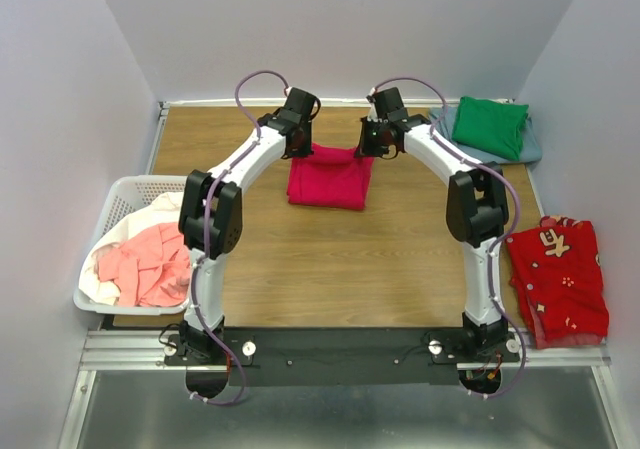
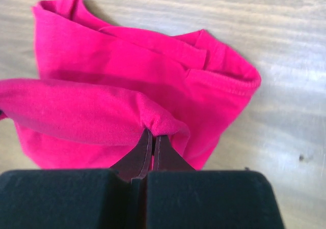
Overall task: Fold and stack the t-shirts
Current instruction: Fold the tshirt
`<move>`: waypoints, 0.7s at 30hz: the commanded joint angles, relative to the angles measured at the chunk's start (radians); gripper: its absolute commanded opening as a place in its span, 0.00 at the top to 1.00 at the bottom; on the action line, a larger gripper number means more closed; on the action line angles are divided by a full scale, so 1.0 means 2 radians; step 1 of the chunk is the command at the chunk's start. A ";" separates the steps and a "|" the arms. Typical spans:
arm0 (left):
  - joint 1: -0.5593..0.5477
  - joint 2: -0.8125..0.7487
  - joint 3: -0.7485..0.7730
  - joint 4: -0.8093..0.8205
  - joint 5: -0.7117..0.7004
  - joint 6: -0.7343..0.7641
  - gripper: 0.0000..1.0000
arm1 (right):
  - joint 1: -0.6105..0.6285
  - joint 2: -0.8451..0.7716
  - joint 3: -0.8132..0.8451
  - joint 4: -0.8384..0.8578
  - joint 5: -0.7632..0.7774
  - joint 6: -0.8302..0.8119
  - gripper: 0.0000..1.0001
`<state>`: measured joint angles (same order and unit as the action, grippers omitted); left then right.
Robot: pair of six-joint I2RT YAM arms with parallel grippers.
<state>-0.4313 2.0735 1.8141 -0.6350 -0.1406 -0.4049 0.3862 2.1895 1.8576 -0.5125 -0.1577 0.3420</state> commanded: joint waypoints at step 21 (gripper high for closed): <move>0.044 0.157 0.226 0.001 0.027 0.084 0.60 | -0.038 0.050 0.052 0.002 0.082 0.041 0.74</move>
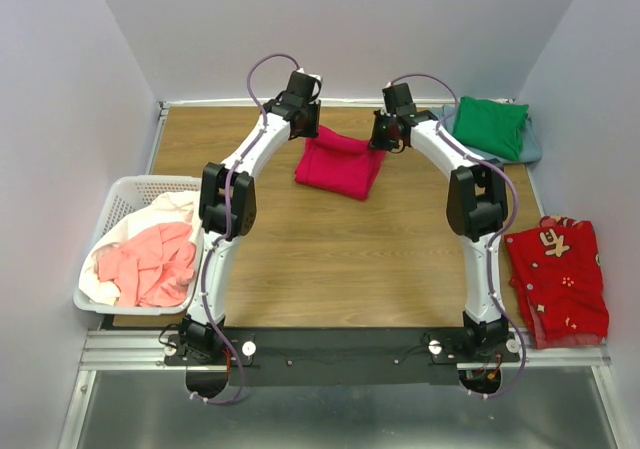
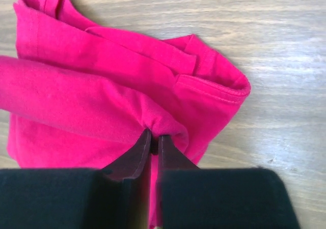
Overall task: Fold and stack the t-shirts
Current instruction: Fold the tshirt
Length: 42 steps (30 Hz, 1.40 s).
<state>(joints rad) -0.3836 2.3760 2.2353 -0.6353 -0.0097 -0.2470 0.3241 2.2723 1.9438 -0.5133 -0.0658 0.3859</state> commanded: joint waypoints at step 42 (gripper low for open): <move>-0.016 -0.030 -0.057 0.027 0.077 0.041 0.77 | 0.029 -0.013 -0.001 0.001 0.012 0.052 0.52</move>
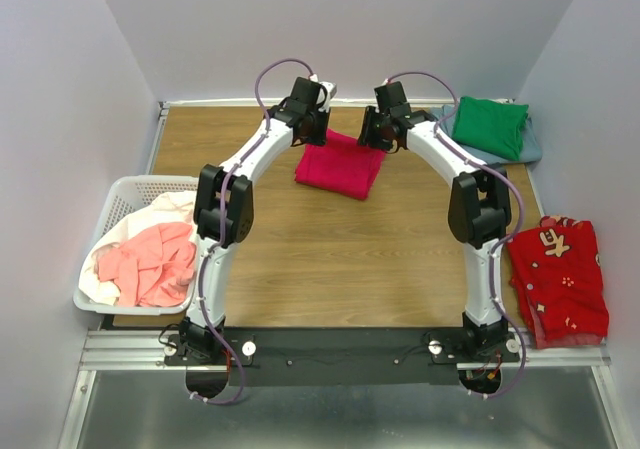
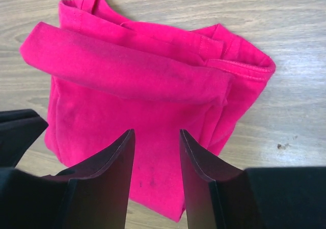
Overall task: Fold and stack the t-shirts
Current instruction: Fold the tshirt
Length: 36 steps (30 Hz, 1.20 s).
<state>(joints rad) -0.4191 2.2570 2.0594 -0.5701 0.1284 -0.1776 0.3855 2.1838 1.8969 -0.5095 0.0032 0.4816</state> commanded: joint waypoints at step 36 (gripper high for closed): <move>0.022 0.103 0.090 0.061 -0.077 -0.049 0.79 | -0.049 0.145 0.089 -0.005 0.083 0.010 0.53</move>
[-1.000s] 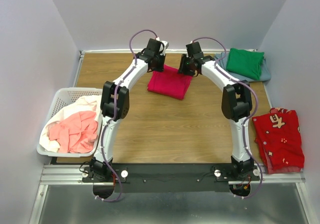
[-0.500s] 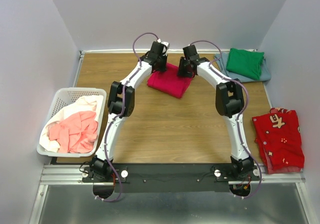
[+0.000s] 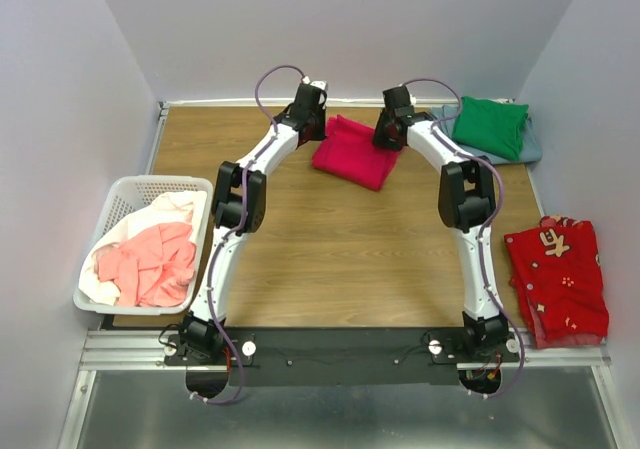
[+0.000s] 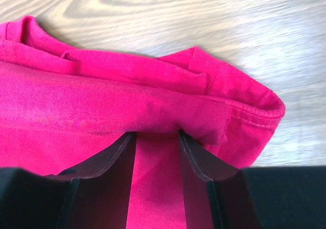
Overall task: Fold and stack the t-shirts
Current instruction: Fold the tshirt
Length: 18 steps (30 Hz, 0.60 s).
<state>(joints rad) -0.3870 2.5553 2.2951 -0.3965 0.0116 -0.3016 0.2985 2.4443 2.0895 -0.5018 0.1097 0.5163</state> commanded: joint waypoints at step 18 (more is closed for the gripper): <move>0.003 -0.189 -0.224 -0.011 0.090 0.057 0.71 | -0.010 -0.054 -0.011 -0.018 -0.053 -0.083 0.46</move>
<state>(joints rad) -0.3752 2.2230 1.8744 -0.4416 0.1360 -0.2161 0.2859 2.4317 2.0914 -0.5095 0.0547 0.3634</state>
